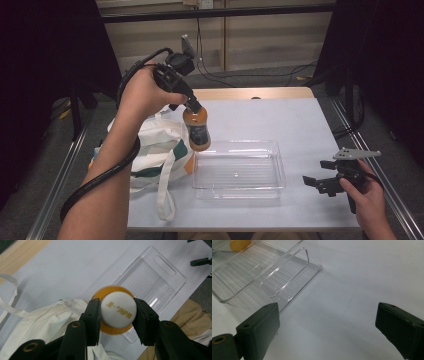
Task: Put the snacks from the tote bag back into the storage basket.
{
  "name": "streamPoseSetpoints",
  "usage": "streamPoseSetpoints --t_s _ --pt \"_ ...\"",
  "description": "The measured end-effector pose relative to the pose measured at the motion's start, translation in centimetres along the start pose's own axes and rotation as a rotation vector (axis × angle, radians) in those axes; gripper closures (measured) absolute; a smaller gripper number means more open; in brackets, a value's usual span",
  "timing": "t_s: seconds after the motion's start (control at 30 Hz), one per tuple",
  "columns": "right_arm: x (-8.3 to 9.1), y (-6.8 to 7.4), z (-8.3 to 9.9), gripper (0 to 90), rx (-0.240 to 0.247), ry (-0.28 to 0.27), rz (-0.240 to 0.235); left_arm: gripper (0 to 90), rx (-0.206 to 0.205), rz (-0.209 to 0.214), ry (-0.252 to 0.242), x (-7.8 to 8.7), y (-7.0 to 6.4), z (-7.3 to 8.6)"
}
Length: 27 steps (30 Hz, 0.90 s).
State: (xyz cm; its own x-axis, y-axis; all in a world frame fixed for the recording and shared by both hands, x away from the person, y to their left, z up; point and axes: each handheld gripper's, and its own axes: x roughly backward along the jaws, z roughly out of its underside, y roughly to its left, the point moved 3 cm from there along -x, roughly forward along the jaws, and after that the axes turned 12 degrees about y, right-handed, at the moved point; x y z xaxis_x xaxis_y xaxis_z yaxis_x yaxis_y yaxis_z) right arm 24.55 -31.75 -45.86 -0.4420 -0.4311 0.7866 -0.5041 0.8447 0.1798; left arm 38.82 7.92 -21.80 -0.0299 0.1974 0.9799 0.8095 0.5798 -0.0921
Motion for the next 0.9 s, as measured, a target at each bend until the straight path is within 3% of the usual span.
streamPoseSetpoints --t_s 0.9 --pt "0.0 0.0 0.0 5.0 0.003 -0.005 0.006 59.3 -0.014 0.011 0.045 -3.2 -0.1 -1.0"
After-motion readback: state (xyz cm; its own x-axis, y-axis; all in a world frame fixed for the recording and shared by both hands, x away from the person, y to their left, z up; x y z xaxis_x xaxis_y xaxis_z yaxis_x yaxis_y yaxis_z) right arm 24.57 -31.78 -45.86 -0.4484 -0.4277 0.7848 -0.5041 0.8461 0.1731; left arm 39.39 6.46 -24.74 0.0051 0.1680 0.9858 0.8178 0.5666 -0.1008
